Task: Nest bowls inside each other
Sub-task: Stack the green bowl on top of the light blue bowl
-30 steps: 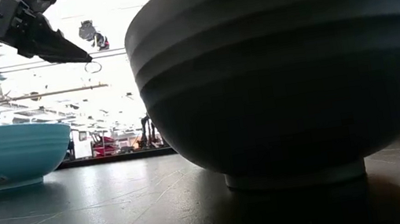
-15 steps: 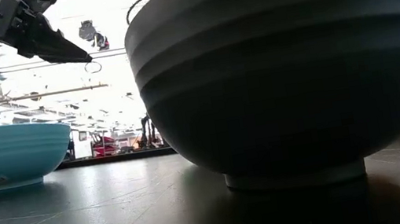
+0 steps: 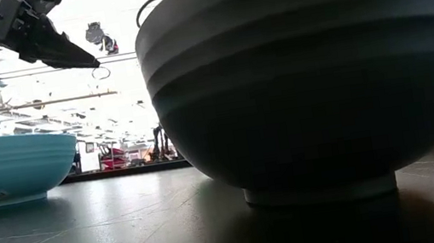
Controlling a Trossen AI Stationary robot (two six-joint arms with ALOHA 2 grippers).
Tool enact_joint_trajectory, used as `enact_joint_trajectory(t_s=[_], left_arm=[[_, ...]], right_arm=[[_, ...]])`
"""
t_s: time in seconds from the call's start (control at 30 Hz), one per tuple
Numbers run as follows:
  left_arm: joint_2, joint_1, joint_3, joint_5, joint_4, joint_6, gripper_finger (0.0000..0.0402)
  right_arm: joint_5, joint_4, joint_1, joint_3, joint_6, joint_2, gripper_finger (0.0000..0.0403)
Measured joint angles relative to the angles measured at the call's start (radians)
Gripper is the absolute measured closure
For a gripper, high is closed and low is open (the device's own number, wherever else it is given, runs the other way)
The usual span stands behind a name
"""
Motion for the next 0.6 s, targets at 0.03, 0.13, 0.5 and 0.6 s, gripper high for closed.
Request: enact_joint_trajectory(t_s=[0.03,0.13,0.5,0.6], left_arm=[[0.000,0.000,0.000,0.000,0.000,0.000,0.0204],[0.000,0.000,0.000,0.000,0.000,0.000,0.0204],[0.000,-0.003,0.000,0.000,0.000,-0.011,0.0204],[0.000,-0.012,0.000,0.001,0.000,-0.011,0.0204]], right_arm=[[0.000,-0.003,0.000,0.000,0.000,0.000,0.0403],[0.000,-0.005,0.000,0.000,0.001,0.000,0.0403],[0.002,-0.039,0.000,0.000,0.006,0.001,0.0403],[0.002,-0.039,0.000,0.000,0.006,0.001,0.0403]])
